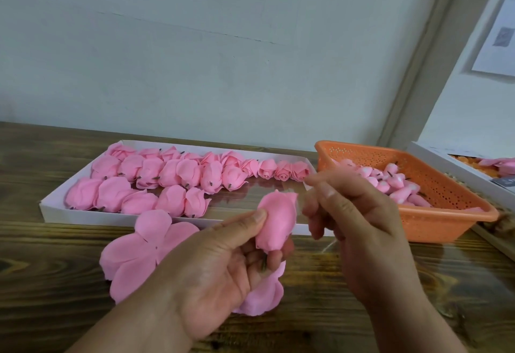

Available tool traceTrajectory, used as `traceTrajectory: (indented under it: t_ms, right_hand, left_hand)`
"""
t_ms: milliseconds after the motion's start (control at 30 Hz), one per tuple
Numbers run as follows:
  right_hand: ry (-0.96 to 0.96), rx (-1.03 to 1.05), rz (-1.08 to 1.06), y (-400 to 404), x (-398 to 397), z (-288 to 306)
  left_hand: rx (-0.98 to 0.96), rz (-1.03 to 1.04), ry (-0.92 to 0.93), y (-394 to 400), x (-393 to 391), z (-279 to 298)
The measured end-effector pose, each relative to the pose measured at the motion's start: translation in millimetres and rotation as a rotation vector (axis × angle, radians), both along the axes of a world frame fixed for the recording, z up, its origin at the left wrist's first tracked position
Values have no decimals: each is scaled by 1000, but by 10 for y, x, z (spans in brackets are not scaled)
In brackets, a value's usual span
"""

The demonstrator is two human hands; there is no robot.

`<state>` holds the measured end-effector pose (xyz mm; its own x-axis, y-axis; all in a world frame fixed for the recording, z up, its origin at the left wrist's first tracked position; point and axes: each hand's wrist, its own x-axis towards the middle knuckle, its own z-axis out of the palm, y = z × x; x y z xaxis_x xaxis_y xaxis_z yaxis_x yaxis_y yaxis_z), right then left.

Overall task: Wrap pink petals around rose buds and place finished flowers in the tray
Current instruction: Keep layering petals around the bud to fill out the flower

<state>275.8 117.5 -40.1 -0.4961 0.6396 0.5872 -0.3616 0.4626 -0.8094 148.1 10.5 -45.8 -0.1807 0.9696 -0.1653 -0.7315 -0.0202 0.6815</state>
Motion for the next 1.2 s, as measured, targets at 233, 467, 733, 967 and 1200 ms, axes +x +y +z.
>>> traceTrajectory:
  t_ms: [233, 467, 733, 967, 1200]
  right_hand:
    - [-74, 398, -5, -99, 57, 32]
    - [-205, 672, -50, -180, 30, 67]
    - [-147, 674, -136, -150, 52, 52]
    - [-110, 587, -146, -89, 58, 31]
    - [-82, 522, -166, -65, 54, 1]
  left_hand:
    - [11, -65, -123, 27, -38, -31]
    - [75, -82, -149, 26, -19, -33]
    - [99, -123, -167, 16, -33, -48]
    - [77, -173, -177, 15, -39, -15]
    - [21, -137, -229, -5, -10, 58]
